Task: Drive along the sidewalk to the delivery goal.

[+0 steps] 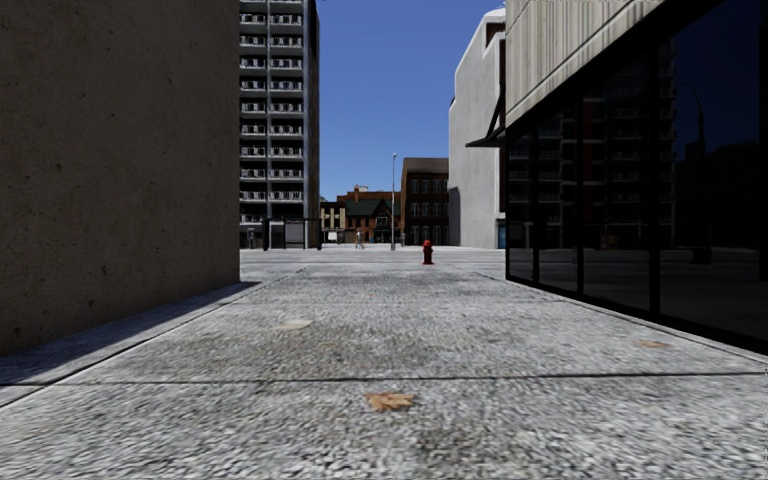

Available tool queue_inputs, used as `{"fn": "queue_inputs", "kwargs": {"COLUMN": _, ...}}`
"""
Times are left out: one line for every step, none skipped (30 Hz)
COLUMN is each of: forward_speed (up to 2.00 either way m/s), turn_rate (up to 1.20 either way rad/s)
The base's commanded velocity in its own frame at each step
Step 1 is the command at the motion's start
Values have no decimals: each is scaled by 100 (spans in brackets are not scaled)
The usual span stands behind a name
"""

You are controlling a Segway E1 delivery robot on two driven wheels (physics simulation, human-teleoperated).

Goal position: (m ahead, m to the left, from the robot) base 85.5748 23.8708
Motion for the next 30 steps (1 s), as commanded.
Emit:
{"fn": "queue_inputs", "kwargs": {"forward_speed": 200, "turn_rate": 0}}
{"fn": "queue_inputs", "kwargs": {"forward_speed": 200, "turn_rate": 0}}
{"fn": "queue_inputs", "kwargs": {"forward_speed": 200, "turn_rate": 0}}
{"fn": "queue_inputs", "kwargs": {"forward_speed": 200, "turn_rate": 7}}
{"fn": "queue_inputs", "kwargs": {"forward_speed": 200, "turn_rate": 13}}
{"fn": "queue_inputs", "kwargs": {"forward_speed": 200, "turn_rate": 13}}
{"fn": "queue_inputs", "kwargs": {"forward_speed": 200, "turn_rate": 16}}
{"fn": "queue_inputs", "kwargs": {"forward_speed": 200, "turn_rate": 16}}
{"fn": "queue_inputs", "kwargs": {"forward_speed": 200, "turn_rate": 17}}
{"fn": "queue_inputs", "kwargs": {"forward_speed": 200, "turn_rate": 17}}
{"fn": "queue_inputs", "kwargs": {"forward_speed": 200, "turn_rate": 17}}
{"fn": "queue_inputs", "kwargs": {"forward_speed": 200, "turn_rate": 17}}
{"fn": "queue_inputs", "kwargs": {"forward_speed": 200, "turn_rate": 17}}
{"fn": "queue_inputs", "kwargs": {"forward_speed": 200, "turn_rate": 17}}
{"fn": "queue_inputs", "kwargs": {"forward_speed": 200, "turn_rate": 17}}
{"fn": "queue_inputs", "kwargs": {"forward_speed": 200, "turn_rate": 17}}
{"fn": "queue_inputs", "kwargs": {"forward_speed": 200, "turn_rate": 17}}
{"fn": "queue_inputs", "kwargs": {"forward_speed": 200, "turn_rate": 17}}
{"fn": "queue_inputs", "kwargs": {"forward_speed": 200, "turn_rate": 17}}
{"fn": "queue_inputs", "kwargs": {"forward_speed": 200, "turn_rate": 17}}
{"fn": "queue_inputs", "kwargs": {"forward_speed": 200, "turn_rate": 18}}
{"fn": "queue_inputs", "kwargs": {"forward_speed": 200, "turn_rate": 18}}
{"fn": "queue_inputs", "kwargs": {"forward_speed": 200, "turn_rate": 24}}
{"fn": "queue_inputs", "kwargs": {"forward_speed": 200, "turn_rate": 28}}
{"fn": "queue_inputs", "kwargs": {"forward_speed": 200, "turn_rate": 30}}
{"fn": "queue_inputs", "kwargs": {"forward_speed": 200, "turn_rate": 30}}
{"fn": "queue_inputs", "kwargs": {"forward_speed": 200, "turn_rate": 30}}
{"fn": "queue_inputs", "kwargs": {"forward_speed": 200, "turn_rate": 30}}
{"fn": "queue_inputs", "kwargs": {"forward_speed": 200, "turn_rate": 30}}
{"fn": "queue_inputs", "kwargs": {"forward_speed": 200, "turn_rate": 30}}
